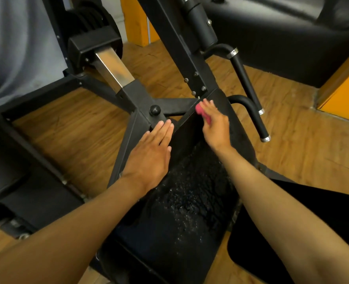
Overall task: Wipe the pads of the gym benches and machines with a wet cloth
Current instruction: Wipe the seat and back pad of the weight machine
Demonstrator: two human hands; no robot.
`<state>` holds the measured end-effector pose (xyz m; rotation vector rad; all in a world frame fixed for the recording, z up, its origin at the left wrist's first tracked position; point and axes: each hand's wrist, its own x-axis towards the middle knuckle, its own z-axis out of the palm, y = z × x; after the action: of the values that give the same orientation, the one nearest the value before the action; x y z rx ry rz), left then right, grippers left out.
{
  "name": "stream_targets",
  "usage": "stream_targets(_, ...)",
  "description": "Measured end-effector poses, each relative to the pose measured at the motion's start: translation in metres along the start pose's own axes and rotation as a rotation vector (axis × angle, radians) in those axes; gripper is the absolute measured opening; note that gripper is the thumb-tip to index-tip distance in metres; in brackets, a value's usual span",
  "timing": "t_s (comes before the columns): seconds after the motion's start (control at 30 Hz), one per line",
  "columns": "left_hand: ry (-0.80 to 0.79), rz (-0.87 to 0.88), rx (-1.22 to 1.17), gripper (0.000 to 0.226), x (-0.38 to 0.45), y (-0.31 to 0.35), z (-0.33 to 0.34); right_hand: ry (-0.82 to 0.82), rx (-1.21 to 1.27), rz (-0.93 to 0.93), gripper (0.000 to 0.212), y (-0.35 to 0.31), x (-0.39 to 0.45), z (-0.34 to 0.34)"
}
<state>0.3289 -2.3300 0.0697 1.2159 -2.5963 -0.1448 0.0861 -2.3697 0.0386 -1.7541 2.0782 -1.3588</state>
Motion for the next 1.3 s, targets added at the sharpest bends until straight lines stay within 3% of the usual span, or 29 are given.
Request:
stream_targets(0.1, -0.005, 0.002, 0.003, 0.059, -0.001, 0.000, 0.001, 0.052, 0.048, 0.179, 0.044, 0.010, 0.046, -0.008)
stream_targets(0.23, 0.000, 0.010, 0.003, 0.059, 0.001, -0.003, 0.004, 0.057, 0.071, 0.225, 0.042, 0.008, 0.055, -0.009)
stream_targets(0.4, 0.010, 0.016, -0.008, 0.059, 0.001, -0.001, 0.004, -0.048, 0.033, 0.007, 0.049, 0.007, 0.014, -0.007)
stream_targets(0.5, 0.000, 0.013, -0.024, 0.059, 0.001, -0.002, 0.004, -0.039, -0.022, 0.083, 0.052, 0.024, 0.052, -0.012)
stream_targets(0.63, 0.000, 0.011, -0.025, 0.060, 0.002, -0.002, 0.002, 0.008, 0.047, 0.242, 0.037, 0.030, 0.092, -0.023)
stream_targets(0.87, 0.014, 0.005, 0.003, 0.059, 0.001, 0.000, 0.003, -0.063, 0.073, 0.038, 0.046, 0.035, 0.018, -0.012)
stream_targets(1.1, -0.005, 0.008, 0.014, 0.059, 0.001, 0.000, 0.002, 0.051, 0.179, 0.289, 0.036, 0.031, 0.082, -0.015)
stream_targets(1.3, -0.006, 0.004, 0.009, 0.059, 0.002, 0.000, 0.003, -0.081, 0.113, 0.054, 0.047, 0.024, 0.031, -0.015)
